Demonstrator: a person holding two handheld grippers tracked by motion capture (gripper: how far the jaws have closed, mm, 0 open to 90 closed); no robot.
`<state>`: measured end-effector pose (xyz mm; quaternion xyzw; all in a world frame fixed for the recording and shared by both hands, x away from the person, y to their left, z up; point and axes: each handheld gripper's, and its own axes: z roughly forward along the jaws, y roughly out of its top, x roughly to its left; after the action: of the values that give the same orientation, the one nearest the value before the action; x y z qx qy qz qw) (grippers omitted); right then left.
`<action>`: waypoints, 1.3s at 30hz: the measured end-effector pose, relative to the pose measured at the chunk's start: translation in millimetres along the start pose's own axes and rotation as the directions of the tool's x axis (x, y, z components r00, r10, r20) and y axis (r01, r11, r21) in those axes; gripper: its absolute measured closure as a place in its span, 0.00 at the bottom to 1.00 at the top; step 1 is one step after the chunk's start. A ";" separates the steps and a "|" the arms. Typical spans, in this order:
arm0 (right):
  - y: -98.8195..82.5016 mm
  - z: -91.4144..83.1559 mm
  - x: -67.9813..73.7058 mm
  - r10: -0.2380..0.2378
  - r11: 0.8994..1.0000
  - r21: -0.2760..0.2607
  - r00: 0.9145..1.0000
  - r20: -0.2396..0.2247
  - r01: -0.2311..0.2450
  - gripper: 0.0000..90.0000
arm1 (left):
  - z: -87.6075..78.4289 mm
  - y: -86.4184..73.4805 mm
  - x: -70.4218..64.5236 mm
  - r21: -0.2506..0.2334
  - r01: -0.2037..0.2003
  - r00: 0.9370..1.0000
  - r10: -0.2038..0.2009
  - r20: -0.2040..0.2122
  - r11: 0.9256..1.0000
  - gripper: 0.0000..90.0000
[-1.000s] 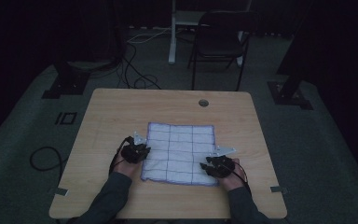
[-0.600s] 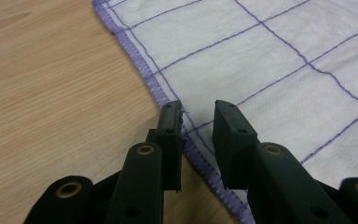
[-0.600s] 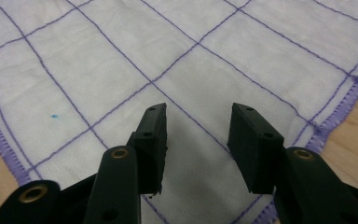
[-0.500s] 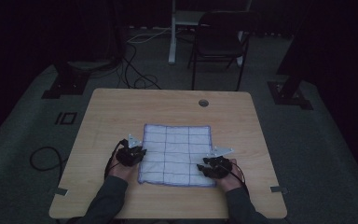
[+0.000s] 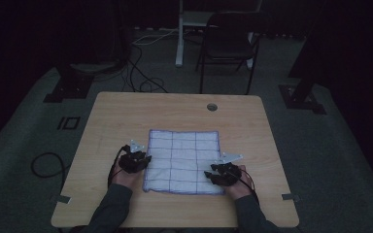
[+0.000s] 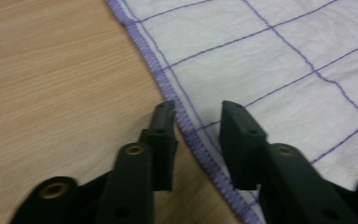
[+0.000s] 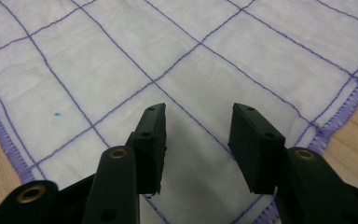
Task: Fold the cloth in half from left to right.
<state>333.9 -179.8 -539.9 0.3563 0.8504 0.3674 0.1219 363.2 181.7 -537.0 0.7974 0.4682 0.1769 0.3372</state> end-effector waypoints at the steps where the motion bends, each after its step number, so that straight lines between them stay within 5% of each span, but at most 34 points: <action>1: 0.0 0.0 -0.1 0.001 1.000 0.000 1.000 -0.001 -0.001 0.63 | -1.5 -1.4 1.2 0.000 0.014 1.000 -0.014 0.005 1.000 0.68; 10: -0.4 0.1 0.0 0.003 1.000 -0.003 1.000 0.000 -0.003 0.62 | -7.7 -8.5 2.3 -0.011 0.074 0.997 -0.074 0.004 0.997 0.57; 28: -0.8 -0.1 0.0 0.012 1.000 -0.006 1.000 -0.010 -0.012 0.62 | 6.1 -0.1 -20.8 -0.029 0.009 1.000 -0.009 0.008 1.000 0.54; 31: -2.0 -1.3 -3.9 0.051 0.998 -0.029 0.998 -0.041 -0.052 0.64 | 7.7 1.0 -23.6 -0.031 -0.001 1.000 0.000 -0.009 1.000 0.56; 39: 0.9 -9.4 -11.6 0.056 0.994 -0.100 0.997 0.060 -0.050 0.72 | 6.4 0.0 -20.8 -0.038 0.020 1.000 -0.020 -0.006 0.999 0.83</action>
<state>338.2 -192.5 -533.3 0.3837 0.8172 0.4005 0.1563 356.6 161.4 -540.9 0.7856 0.4736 0.1849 0.3526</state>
